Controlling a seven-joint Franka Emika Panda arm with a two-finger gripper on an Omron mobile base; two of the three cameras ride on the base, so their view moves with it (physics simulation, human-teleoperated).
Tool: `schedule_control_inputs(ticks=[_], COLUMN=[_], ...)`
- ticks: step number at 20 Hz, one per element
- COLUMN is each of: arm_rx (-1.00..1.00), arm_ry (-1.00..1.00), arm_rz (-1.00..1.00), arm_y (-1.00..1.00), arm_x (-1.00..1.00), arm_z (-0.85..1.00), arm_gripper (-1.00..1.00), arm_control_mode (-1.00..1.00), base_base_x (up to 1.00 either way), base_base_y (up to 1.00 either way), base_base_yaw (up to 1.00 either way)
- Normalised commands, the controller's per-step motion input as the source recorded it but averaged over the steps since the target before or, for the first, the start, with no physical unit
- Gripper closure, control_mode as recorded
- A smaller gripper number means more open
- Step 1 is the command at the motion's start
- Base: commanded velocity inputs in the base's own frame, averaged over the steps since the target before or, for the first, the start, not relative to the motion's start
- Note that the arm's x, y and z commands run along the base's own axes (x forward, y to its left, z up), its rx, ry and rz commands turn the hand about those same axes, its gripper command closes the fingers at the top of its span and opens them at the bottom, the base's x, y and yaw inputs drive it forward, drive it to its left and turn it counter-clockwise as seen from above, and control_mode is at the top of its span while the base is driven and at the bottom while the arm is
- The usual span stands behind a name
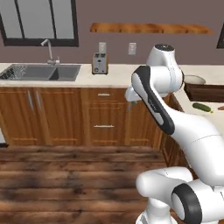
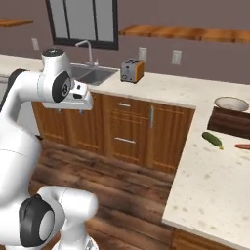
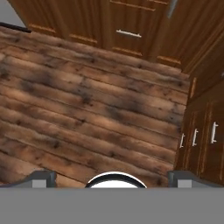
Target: Place the two vegetables and bowl onto the tray for setting up a vegetable dip station.
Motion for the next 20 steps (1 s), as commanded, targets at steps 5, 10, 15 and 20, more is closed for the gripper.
schedule_control_inputs(ticks=[5, 10, 15, 20], arm_rx=[0.0, 0.0, 0.0, 0.0], arm_ry=[0.0, 0.0, 0.0, 0.0], arm_rz=[0.0, 0.0, 0.0, 0.0], arm_y=[0.0, 0.0, 0.0, 0.0], arm_x=[0.0, 0.0, 0.0, 0.0], arm_z=[0.0, 0.0, 0.0, 0.0], arm_gripper=[-1.0, -1.0, -1.0, -1.0], arm_control_mode=[1.0, 1.0, 1.0, 1.0], base_base_x=[0.47, 0.47, 0.47, 0.42], base_base_y=[0.32, 0.33, 0.33, 0.38], base_base_yaw=[-0.45, -0.44, -0.45, -0.41])
